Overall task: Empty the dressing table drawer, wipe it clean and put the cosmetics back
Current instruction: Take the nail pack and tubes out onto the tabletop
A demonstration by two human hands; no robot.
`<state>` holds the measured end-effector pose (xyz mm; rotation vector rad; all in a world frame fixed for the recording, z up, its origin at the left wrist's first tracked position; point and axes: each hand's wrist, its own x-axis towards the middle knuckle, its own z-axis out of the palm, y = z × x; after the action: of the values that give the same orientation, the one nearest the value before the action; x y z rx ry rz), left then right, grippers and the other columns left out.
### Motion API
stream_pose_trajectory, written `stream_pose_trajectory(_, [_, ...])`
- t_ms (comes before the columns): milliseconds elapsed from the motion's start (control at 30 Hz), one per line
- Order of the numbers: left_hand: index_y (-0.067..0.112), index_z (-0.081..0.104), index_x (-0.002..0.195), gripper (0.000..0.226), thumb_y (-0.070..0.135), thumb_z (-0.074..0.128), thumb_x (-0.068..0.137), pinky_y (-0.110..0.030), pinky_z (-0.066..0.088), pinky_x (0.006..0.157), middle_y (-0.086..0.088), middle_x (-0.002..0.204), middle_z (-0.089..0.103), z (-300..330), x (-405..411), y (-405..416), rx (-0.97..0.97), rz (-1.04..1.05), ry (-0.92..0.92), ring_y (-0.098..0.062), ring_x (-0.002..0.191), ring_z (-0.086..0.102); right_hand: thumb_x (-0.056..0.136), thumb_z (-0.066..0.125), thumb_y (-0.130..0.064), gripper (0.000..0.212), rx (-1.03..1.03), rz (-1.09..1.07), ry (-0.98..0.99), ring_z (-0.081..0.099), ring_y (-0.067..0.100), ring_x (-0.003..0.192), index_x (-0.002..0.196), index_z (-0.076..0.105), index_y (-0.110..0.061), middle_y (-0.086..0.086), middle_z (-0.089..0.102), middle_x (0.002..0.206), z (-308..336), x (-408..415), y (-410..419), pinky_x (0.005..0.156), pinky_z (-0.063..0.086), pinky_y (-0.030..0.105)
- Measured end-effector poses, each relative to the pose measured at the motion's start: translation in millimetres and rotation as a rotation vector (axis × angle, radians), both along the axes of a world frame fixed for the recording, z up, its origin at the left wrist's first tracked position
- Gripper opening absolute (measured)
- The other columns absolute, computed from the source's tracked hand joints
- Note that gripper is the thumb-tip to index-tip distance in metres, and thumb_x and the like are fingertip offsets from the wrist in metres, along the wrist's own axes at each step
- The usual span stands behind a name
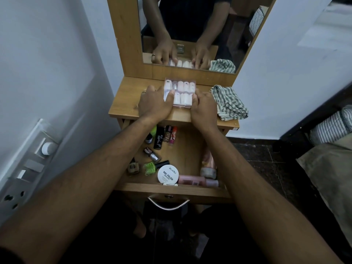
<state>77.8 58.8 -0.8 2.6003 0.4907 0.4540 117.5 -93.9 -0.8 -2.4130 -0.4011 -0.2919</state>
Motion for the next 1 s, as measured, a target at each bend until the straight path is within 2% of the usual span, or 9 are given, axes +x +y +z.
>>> stream_pose_trajectory(67, [0.017, 0.058, 0.135, 0.054, 0.052, 0.033, 0.103, -0.034, 0.038, 0.08, -0.015, 0.12, 0.054, 1, -1, 3, -0.016, -0.024, 0.026, -0.033, 0.112, 0.053, 0.106, 0.04, -0.027, 0.035, 0.038, 0.016, 0.042, 0.052, 0.016, 0.096, 0.125, 0.062, -0.007, 0.01, 0.062, 0.11, 5, -4, -3, 0.08, 0.039, 0.027])
stream_pose_trajectory(167, [0.015, 0.06, 0.13, 0.05, 0.048, 0.034, 0.104, -0.032, 0.036, 0.081, -0.015, 0.118, 0.053, 1, -3, 6, -0.048, -0.054, 0.036, -0.033, 0.112, 0.052, 0.102, 0.05, -0.029, 0.022, 0.18, -0.027, 0.058, 0.049, 0.013, 0.078, 0.092, 0.059, -0.012, -0.001, 0.057, 0.085, 11, -28, -17, 0.068, 0.035, 0.028])
stream_pose_trajectory(200, [0.015, 0.061, 0.129, 0.048, 0.047, 0.035, 0.104, -0.032, 0.036, 0.081, -0.014, 0.117, 0.053, 0, -3, 7, -0.057, -0.058, 0.031, -0.033, 0.111, 0.052, 0.1, 0.053, -0.03, 0.022, 0.241, -0.058, 0.056, 0.049, 0.01, 0.078, 0.093, 0.062, -0.012, -0.005, 0.057, 0.085, 10, -44, -24, 0.068, 0.036, 0.026])
stream_pose_trajectory(300, [0.014, 0.063, 0.125, 0.046, 0.045, 0.037, 0.104, -0.035, 0.04, 0.085, -0.013, 0.113, 0.053, 1, -4, 7, -0.073, -0.046, 0.022, -0.032, 0.109, 0.053, 0.099, 0.06, -0.032, 0.033, 0.388, -0.204, 0.088, 0.058, -0.005, 0.087, 0.127, 0.067, -0.015, -0.012, 0.065, 0.105, 3, -96, -45, 0.076, 0.044, 0.006])
stream_pose_trajectory(533, [0.013, 0.067, 0.113, 0.04, 0.04, 0.038, 0.103, -0.032, 0.036, 0.08, -0.004, 0.098, 0.045, 6, -8, 4, -0.156, -0.029, -0.021, -0.026, 0.1, 0.05, 0.095, 0.067, -0.025, 0.028, 0.226, -0.278, 0.182, 0.06, -0.006, 0.079, 0.121, 0.072, -0.017, -0.006, 0.073, 0.097, -1, -127, -82, 0.063, 0.038, -0.006])
stream_pose_trajectory(633, [0.011, 0.067, 0.107, 0.036, 0.036, 0.042, 0.103, -0.03, 0.032, 0.076, -0.002, 0.093, 0.043, 6, -8, 5, -0.172, -0.034, -0.051, -0.024, 0.095, 0.049, 0.093, 0.068, -0.03, 0.024, -0.007, -0.296, 0.19, 0.059, 0.001, 0.077, 0.115, 0.072, -0.02, -0.005, 0.071, 0.096, -11, -142, -91, 0.065, 0.041, 0.002])
stream_pose_trajectory(733, [0.016, 0.068, 0.115, 0.036, 0.038, 0.043, 0.103, -0.031, 0.035, 0.078, -0.002, 0.095, 0.044, 4, -8, 5, -0.169, -0.053, -0.071, -0.029, 0.1, 0.052, 0.092, 0.067, -0.04, 0.027, -0.167, -0.327, 0.202, 0.063, 0.01, 0.086, 0.112, 0.069, -0.023, -0.004, 0.069, 0.099, -22, -146, -92, 0.078, 0.055, 0.027])
stream_pose_trajectory(867, [0.024, 0.067, 0.125, 0.036, 0.04, 0.044, 0.102, -0.031, 0.035, 0.077, -0.002, 0.096, 0.044, 2, -8, 7, -0.156, -0.068, -0.077, -0.03, 0.1, 0.053, 0.091, 0.068, -0.042, 0.03, -0.277, -0.319, 0.246, 0.066, 0.013, 0.086, 0.11, 0.066, -0.019, -0.001, 0.069, 0.1, -17, -138, -76, 0.069, 0.049, 0.02])
stream_pose_trajectory(1000, [0.026, 0.068, 0.124, 0.034, 0.042, 0.047, 0.101, -0.032, 0.036, 0.077, 0.0, 0.093, 0.044, 1, -8, 8, -0.166, -0.075, -0.093, -0.029, 0.097, 0.054, 0.088, 0.073, -0.041, 0.035, -0.284, -0.312, 0.278, 0.068, 0.019, 0.089, 0.111, 0.063, -0.016, 0.003, 0.067, 0.102, -13, -130, -61, 0.074, 0.057, 0.028])
